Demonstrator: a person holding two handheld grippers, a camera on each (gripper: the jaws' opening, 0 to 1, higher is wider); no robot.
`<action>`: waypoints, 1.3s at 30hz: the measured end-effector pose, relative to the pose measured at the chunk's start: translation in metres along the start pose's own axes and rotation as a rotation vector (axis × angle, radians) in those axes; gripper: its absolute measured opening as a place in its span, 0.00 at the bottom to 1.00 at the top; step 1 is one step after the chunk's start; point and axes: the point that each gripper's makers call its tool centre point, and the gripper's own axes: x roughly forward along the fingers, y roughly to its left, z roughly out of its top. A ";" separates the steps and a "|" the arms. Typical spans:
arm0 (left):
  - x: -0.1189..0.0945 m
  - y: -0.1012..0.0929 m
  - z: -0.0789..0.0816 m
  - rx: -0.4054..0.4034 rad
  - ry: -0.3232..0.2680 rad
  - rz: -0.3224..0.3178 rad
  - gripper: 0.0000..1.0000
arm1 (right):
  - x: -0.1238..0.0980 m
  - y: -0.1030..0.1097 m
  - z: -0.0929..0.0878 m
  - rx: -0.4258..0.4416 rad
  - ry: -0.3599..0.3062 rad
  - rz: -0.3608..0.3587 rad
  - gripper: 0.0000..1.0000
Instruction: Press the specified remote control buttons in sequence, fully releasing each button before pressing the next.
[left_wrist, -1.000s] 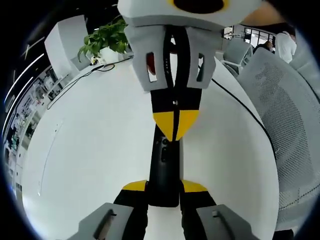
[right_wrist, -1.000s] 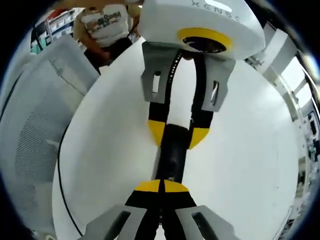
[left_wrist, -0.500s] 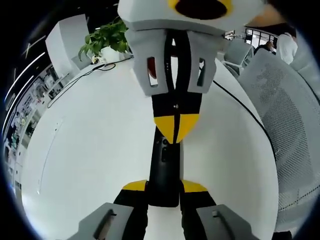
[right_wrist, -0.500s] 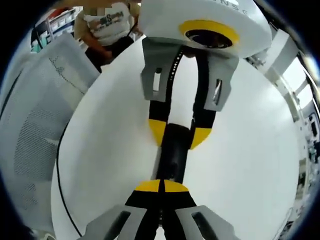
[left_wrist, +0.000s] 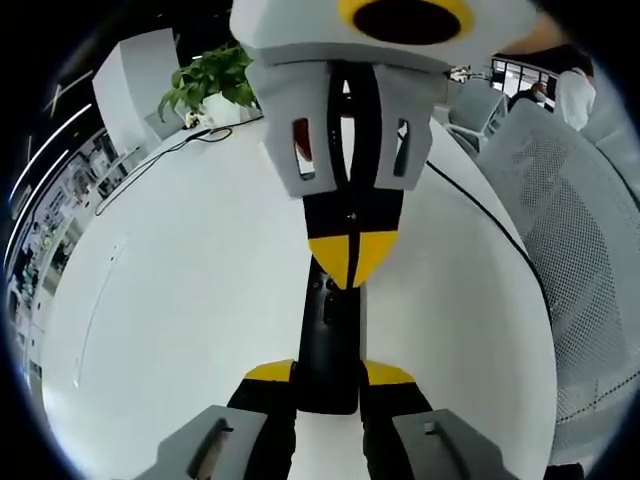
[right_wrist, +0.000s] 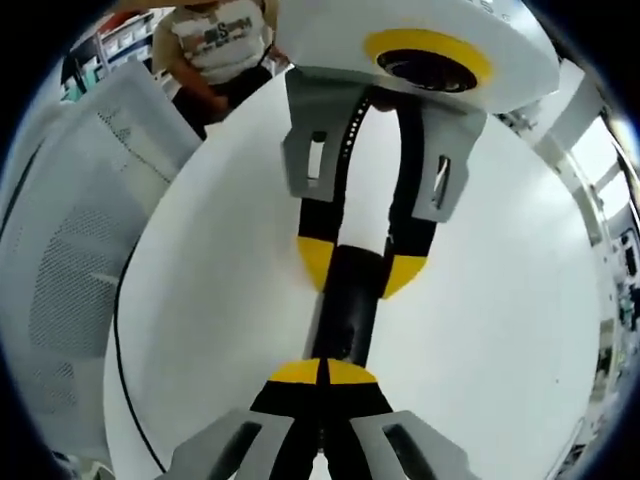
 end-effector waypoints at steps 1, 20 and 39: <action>0.000 0.000 0.000 0.000 0.000 0.001 0.23 | 0.000 0.000 0.000 0.000 0.002 -0.001 0.00; 0.000 0.001 -0.001 0.011 -0.004 0.002 0.23 | -0.001 -0.001 0.000 0.013 -0.015 -0.014 0.00; 0.000 0.002 0.000 0.010 -0.002 0.002 0.23 | -0.034 -0.017 0.011 0.024 -0.072 -0.093 0.00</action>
